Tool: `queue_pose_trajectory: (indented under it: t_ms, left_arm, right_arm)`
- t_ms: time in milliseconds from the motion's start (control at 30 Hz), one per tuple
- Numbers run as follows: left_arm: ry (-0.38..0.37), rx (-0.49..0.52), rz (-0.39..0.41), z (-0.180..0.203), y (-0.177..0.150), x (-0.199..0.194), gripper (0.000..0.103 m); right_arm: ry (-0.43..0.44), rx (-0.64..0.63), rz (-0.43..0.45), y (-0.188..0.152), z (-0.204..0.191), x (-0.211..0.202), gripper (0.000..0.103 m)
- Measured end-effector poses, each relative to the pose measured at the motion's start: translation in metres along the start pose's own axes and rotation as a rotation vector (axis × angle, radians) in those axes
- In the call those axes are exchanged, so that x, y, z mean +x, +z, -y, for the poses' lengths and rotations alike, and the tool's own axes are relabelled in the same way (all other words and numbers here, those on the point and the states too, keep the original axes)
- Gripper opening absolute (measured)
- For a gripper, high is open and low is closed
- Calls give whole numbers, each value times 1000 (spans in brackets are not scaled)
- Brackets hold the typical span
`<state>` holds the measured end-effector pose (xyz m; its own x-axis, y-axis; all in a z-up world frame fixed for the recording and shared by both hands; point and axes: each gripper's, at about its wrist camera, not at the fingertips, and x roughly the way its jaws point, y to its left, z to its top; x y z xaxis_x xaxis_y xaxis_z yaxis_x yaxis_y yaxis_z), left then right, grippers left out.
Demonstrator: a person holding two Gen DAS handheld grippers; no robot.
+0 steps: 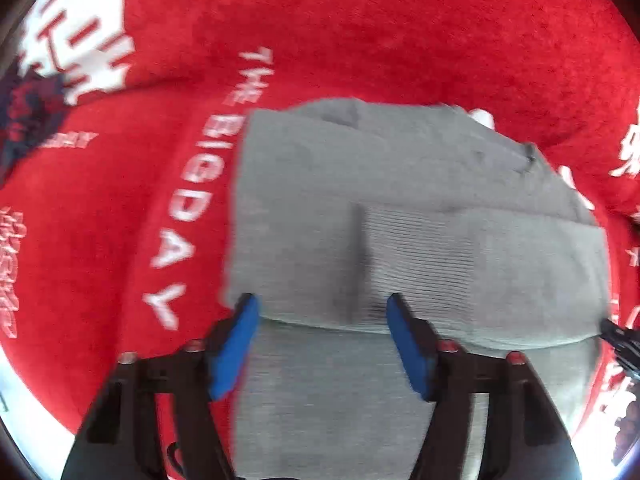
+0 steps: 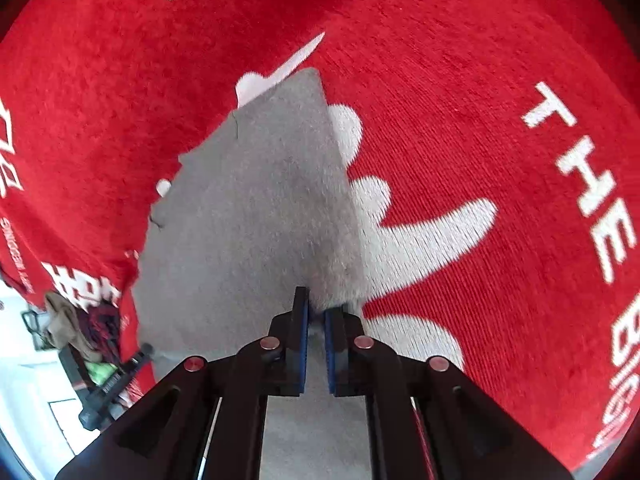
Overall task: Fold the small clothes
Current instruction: 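Lay the held sleeve across the sweater body with the right gripper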
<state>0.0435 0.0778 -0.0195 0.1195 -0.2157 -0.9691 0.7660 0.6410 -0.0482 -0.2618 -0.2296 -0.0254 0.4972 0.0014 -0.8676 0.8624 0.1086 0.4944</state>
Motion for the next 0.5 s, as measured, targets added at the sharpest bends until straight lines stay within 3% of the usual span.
queue_pose_trajectory:
  t_ms: [133,267,400,500]
  left_arm:
    - [-11,-3,11,-6,4,-14,68]
    - [-11,49,38,15,11,-18,68]
    - [25,69,-13,41,17,8,68]
    - [70,70,-43,42,13,23,69]
  right_arm:
    - [-48,-70,40,-12,-15,-24,9]
    - [-87,-136,94,-7,-31,-36,9]
    - [-119,-176,68,7,-41,-16,9]
    - [-206,-233,10,10,-42,7,9]
